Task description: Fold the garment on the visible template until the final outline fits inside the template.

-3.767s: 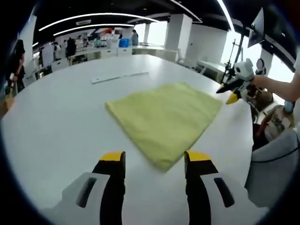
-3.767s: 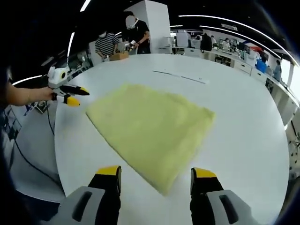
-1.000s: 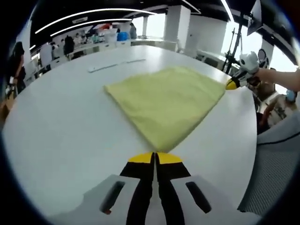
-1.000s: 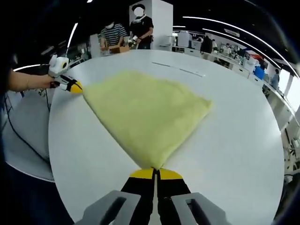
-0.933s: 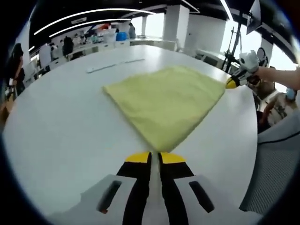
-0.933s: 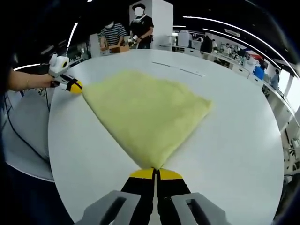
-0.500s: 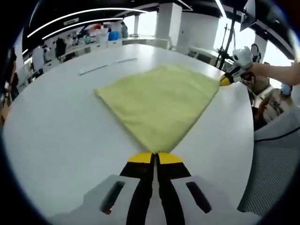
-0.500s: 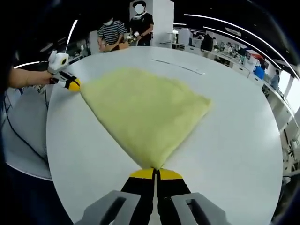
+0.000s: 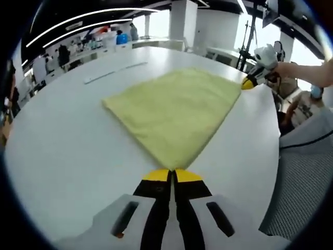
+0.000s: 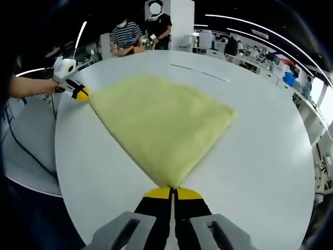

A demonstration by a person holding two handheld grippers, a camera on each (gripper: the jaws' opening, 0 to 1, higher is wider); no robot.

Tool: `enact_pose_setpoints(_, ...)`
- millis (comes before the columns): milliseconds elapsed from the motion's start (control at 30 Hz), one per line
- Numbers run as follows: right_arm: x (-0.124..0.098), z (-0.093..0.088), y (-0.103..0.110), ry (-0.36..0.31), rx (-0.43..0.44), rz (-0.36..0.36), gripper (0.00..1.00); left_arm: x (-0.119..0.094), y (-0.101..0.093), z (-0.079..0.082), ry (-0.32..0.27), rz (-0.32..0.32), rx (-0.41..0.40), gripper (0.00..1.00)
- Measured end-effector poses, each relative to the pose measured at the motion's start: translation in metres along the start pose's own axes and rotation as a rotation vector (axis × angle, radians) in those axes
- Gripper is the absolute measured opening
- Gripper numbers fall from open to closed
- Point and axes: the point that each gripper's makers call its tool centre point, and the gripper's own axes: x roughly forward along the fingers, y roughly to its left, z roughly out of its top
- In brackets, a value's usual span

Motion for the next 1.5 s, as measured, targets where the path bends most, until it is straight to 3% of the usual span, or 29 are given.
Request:
enact_pose_setpoints(533, -0.005, -0.008, 0.010, 0.000, 0.006, 0.010, 0.00, -0.005, -0.008, -0.009, 0.014, 0.003, -0.001, 0.00)
enact_pose_setpoints(767, -0.005, -0.004, 0.009, -0.039, 0.046, -0.010, 0.00, -0.006, -0.009, -0.009, 0.003, 0.018, -0.023, 0.01)
enact_pose_setpoints(800, -0.006, -0.002, 0.010, -0.049, 0.053, -0.011, 0.04, -0.007, -0.009, -0.009, 0.002, 0.019, -0.026, 0.03)
enact_pose_setpoints(867, -0.007, 0.002, 0.011, -0.068, 0.062, -0.016, 0.19, -0.009, -0.010, -0.005, -0.025, 0.019, -0.045, 0.09)
enact_pose_setpoints(967, -0.008, 0.006, 0.013, -0.083, 0.073, -0.015, 0.32, -0.013, -0.008, -0.001, -0.041, 0.035, -0.060, 0.19)
enact_pose_setpoints(1200, -0.015, 0.019, 0.019, -0.119, 0.098, -0.011, 0.54, -0.023, -0.009, 0.018, -0.099, 0.055, -0.084, 0.59)
enact_pose_setpoints(1267, -0.019, 0.024, 0.023, -0.132, 0.109, -0.007, 0.63, -0.027, -0.011, 0.024, -0.117, 0.058, -0.079, 0.65)
enact_pose_setpoints(1400, -0.032, 0.044, 0.032, -0.221, 0.130, 0.010, 0.73, -0.040, -0.017, 0.046, -0.218, 0.045, -0.144, 0.78)
enact_pose_setpoints(1500, -0.043, 0.055, 0.038, -0.263, 0.139, 0.015, 0.81, -0.048, -0.019, 0.052, -0.238, 0.053, -0.145, 0.86)
